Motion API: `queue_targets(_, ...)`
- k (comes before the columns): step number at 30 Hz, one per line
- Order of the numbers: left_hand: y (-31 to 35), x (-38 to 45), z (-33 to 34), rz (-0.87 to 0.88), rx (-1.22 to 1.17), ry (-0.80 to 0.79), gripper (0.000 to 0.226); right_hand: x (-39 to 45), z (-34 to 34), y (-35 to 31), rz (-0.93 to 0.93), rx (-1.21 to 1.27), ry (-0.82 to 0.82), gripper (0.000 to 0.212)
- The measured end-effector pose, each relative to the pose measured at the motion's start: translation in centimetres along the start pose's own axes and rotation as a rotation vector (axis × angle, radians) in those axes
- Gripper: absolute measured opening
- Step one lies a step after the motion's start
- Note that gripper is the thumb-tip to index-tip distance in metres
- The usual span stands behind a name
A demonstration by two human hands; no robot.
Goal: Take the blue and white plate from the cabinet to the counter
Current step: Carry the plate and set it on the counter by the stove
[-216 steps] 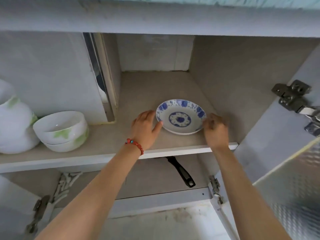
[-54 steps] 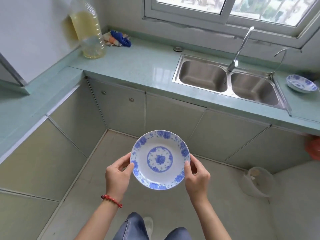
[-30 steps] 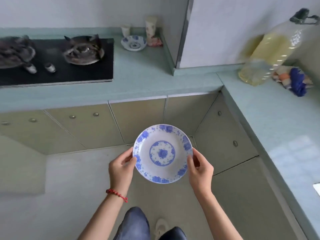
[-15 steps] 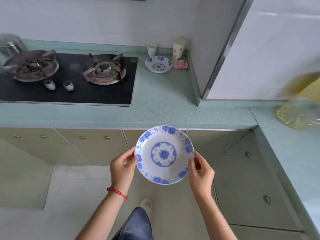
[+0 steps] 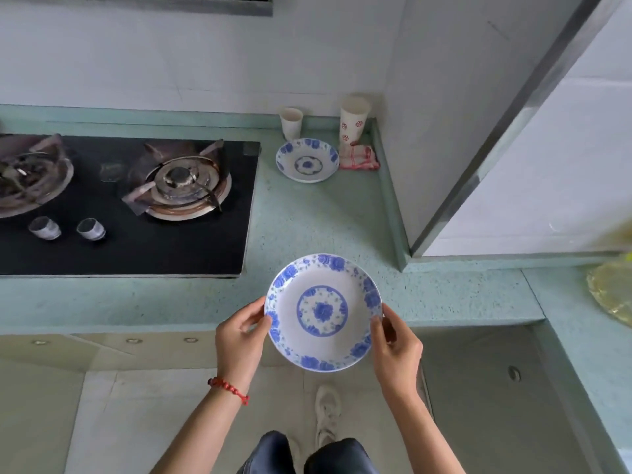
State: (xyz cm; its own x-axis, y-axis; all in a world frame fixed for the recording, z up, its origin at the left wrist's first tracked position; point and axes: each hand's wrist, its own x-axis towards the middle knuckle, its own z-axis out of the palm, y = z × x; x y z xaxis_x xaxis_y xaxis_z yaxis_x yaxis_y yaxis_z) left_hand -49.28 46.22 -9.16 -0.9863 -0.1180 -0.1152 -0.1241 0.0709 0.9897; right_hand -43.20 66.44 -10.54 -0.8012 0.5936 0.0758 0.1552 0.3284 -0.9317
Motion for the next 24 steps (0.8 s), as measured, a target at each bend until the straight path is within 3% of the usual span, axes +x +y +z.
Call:
queue_targets(10,-0.5,6.5,4.7,-0.064,-0.002,0.137,0.035,9.4,3.1,1.7,-0.102,-0.06,-0.13,0.021)
queue_targets(24,-4.1,12.7,6.5,-0.158,0.037,0.097,0.041,13.8,7.5,5.2,-0.033,-0.191,-0.146,0.024)
